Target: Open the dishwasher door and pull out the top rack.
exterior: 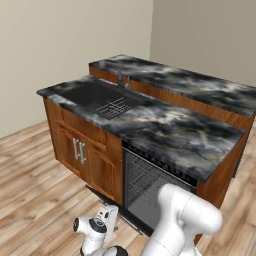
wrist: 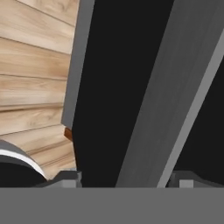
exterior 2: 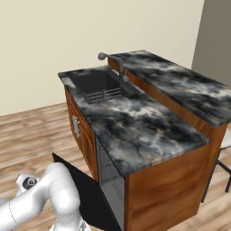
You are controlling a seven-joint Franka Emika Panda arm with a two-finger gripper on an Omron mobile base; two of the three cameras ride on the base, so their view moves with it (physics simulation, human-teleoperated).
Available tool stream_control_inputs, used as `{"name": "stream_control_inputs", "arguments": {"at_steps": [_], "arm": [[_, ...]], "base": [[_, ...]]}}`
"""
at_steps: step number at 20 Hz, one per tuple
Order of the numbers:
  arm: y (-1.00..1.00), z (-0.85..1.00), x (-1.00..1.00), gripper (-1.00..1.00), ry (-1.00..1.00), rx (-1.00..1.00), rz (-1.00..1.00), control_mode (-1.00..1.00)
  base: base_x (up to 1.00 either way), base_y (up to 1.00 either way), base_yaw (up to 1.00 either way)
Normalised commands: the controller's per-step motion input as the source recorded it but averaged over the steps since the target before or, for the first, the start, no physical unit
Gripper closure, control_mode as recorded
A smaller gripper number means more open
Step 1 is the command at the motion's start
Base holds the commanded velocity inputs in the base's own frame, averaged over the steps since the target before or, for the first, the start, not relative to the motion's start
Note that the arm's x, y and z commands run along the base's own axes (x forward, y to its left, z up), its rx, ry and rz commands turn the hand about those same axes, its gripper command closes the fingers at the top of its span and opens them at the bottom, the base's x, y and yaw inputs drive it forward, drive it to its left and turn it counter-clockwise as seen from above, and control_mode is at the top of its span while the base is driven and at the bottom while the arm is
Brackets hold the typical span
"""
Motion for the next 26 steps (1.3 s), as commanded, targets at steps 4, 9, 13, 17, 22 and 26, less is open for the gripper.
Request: {"name": "stream_control_inputs", "arguments": {"at_steps": [4,9,13,17,22,26], "arm": [[0.99,-0.47,-0.96,-1.00,-0.18,-0.23,0.00,-1.00],[0.99,-0.06,-0.97,-1.00,-0.33,-0.31,0.00,-1.00],[1.00,-0.01,-0.96,-1.00,-0.39,-0.34,0.00,-1.00],[1.00,0.00,-0.96,-1.00,-0.38,-0.33,0.00,-1.00],[1.00,0.00,-0.96,-1.00,-0.25,-0.26,0.00,-1.00],[1.00,-0.02,-1.00,-1.00,-0.21,-0.28,0.00,-1.00]], "base": [[0.00,0.00,0.00],[0.00,0.00,0.00],[0.00,0.00,0.00],[0.00,0.00,0.00],[0.00,0.00,0.00],[0.00,0.00,0.00]]}}
